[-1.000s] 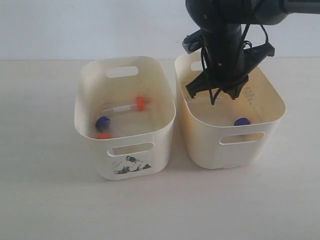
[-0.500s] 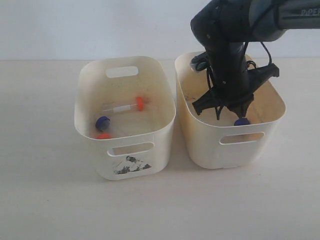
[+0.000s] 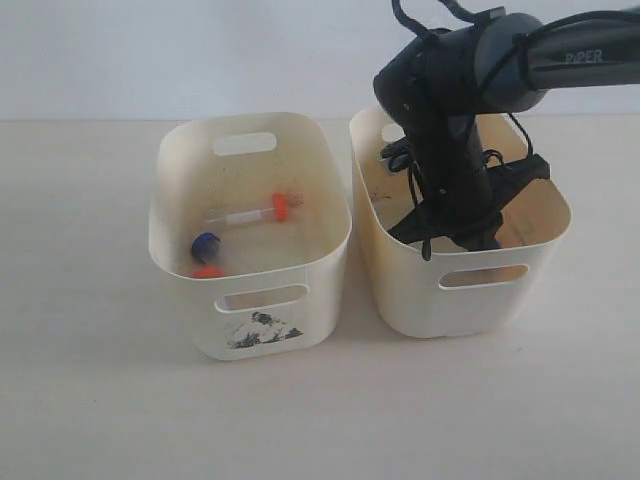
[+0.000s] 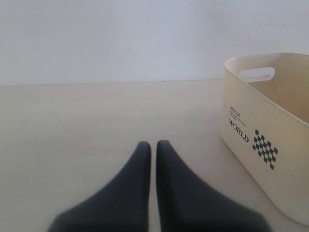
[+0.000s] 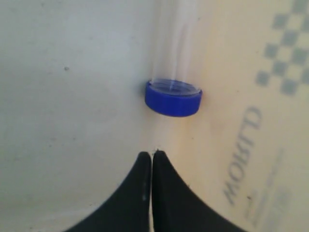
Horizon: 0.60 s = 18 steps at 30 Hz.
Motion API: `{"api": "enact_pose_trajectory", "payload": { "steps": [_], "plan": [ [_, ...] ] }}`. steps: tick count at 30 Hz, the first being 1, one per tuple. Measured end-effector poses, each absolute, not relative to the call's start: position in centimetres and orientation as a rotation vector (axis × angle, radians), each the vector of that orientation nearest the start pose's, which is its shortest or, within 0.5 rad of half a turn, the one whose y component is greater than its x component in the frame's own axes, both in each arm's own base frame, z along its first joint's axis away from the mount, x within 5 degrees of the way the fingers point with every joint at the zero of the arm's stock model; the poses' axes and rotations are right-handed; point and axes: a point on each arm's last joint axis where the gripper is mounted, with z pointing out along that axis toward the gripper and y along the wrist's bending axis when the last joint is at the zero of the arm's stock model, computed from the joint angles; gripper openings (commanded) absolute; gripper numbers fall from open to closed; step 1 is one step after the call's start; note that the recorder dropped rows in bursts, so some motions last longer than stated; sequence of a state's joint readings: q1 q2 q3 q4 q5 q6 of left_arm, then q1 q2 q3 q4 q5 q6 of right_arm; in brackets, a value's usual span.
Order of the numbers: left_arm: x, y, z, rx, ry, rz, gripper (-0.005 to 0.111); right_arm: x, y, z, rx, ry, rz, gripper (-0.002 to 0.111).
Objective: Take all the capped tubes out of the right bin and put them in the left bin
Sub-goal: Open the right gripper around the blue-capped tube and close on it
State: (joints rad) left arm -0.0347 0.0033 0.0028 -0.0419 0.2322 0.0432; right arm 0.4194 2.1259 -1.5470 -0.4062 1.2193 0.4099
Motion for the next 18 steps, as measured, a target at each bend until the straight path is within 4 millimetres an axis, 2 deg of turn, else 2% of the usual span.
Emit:
{"api": "enact_pose_trajectory", "payload": {
  "steps": [4, 6, 7, 11, 13, 18],
  "plan": [
    [5.6, -0.3, 19.1, 0.039, 1.721, -0.032, 0.004, 38.3, 13.4, 15.3, -0.302, 3.06, -0.623, 0.002],
    [5.6, -0.3, 19.1, 0.039, 1.721, -0.032, 0.004, 38.3, 13.4, 15.1, -0.326, 3.065, -0.628, 0.011],
    [5.6, -0.3, 19.1, 0.039, 1.721, -0.032, 0.004, 38.3, 13.4, 15.0, -0.339, 3.067, -0.629, 0.016],
    [5.6, -0.3, 19.1, 0.039, 1.721, -0.032, 0.004, 38.3, 13.4, 14.8, -0.373, 3.07, -0.632, 0.053],
    [5.6, -0.3, 19.1, 0.039, 1.721, -0.032, 0.004, 38.3, 13.4, 14.8, -0.376, 3.07, -0.633, 0.064],
    [5.6, -0.3, 19.1, 0.039, 1.721, -0.032, 0.004, 38.4, 13.3, 14.9, -0.385, 3.056, -0.643, 0.066]
  ]
}}
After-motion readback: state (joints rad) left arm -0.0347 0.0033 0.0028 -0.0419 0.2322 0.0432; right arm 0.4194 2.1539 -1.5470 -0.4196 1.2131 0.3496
